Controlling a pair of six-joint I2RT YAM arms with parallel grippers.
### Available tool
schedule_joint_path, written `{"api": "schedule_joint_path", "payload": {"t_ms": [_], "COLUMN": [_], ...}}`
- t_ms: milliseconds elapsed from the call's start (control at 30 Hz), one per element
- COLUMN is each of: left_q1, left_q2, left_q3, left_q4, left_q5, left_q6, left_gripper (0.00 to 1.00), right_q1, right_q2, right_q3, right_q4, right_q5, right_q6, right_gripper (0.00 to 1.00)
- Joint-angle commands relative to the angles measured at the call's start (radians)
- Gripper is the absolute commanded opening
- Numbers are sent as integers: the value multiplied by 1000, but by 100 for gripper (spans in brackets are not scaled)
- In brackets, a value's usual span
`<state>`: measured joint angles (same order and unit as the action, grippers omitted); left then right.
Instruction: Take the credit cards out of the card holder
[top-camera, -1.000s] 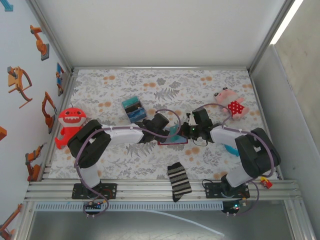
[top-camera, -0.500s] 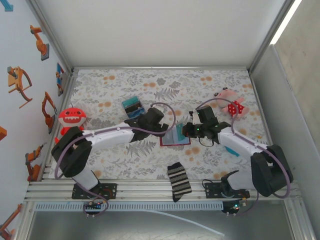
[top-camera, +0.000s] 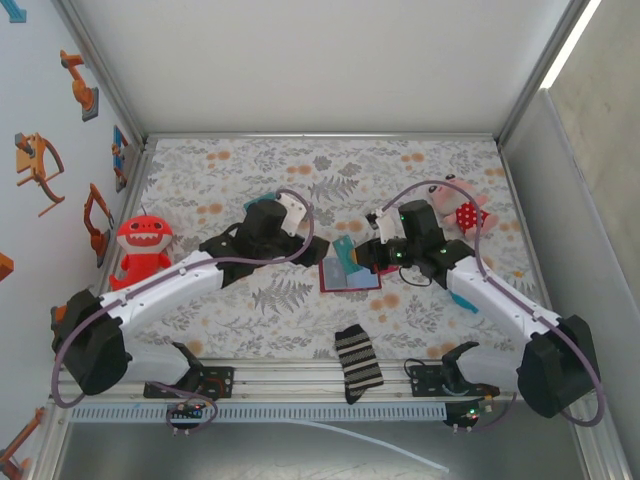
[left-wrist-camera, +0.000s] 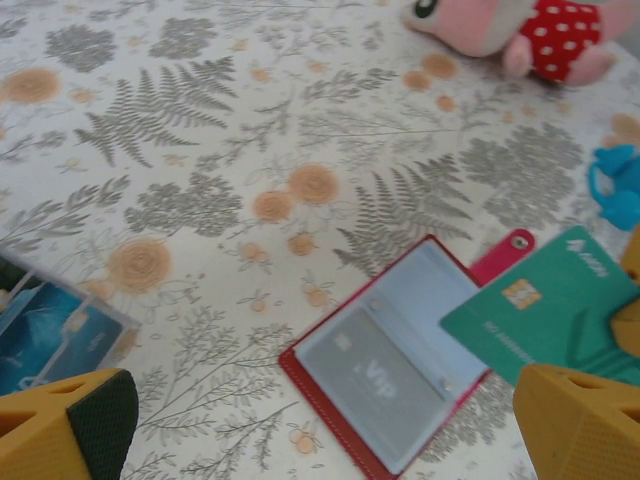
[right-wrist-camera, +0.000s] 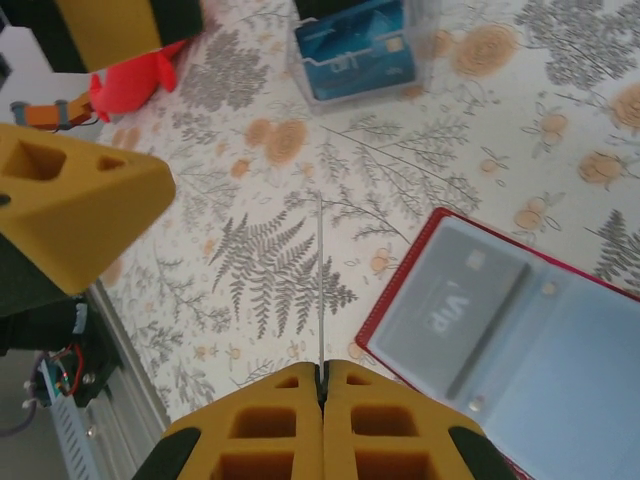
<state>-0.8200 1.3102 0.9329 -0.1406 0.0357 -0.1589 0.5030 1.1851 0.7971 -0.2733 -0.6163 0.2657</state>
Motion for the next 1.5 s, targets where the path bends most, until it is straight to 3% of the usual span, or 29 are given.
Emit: {"api": "schedule_joint_path", "payload": {"t_ms": [0, 200, 433, 567, 767, 867, 1000, 1067, 1133, 1200, 1233, 1467], "left_q1": [18, 31, 31, 31, 31, 30, 31, 31, 31, 31, 32, 49], "left_q2": [-24, -22, 14, 32, 44, 44, 44, 39, 31, 13, 1, -127], "left_q3": [11, 50, 108, 126, 132, 131, 127, 121, 115, 95, 84, -19], "left_q4": [-47, -75, -159, -190, -235, -248, -256, -254, -248, -218, -207, -71], "left_q5": [186, 349, 448, 526, 591, 615, 628, 630, 628, 614, 607, 499], "left_q6": [110, 217, 288, 313, 345, 357, 367, 375, 386, 377, 375, 283], "left_gripper": [97, 100, 85, 69, 38, 29, 4, 0, 0, 0, 0, 0], "right_q1": [13, 40, 83, 96, 103, 103, 104, 104, 104, 103, 103, 101], "right_q2": [-18, -5, 13, 25, 34, 34, 33, 34, 33, 24, 14, -64], "right_q3": [48, 104, 146, 157, 175, 181, 181, 182, 180, 173, 167, 99], "right_q4": [-41, -127, -213, -224, -242, -247, -237, -235, -230, -221, -210, -79], "right_q5": [-83, -148, -178, -180, -193, -188, -188, -186, -171, -133, -107, 15], "right_q6": [-96, -199, -293, -313, -341, -350, -351, -350, -343, -331, -320, -197], "right_gripper": [0, 0, 0, 0, 0, 0, 0, 0, 8, 30, 36, 48]}}
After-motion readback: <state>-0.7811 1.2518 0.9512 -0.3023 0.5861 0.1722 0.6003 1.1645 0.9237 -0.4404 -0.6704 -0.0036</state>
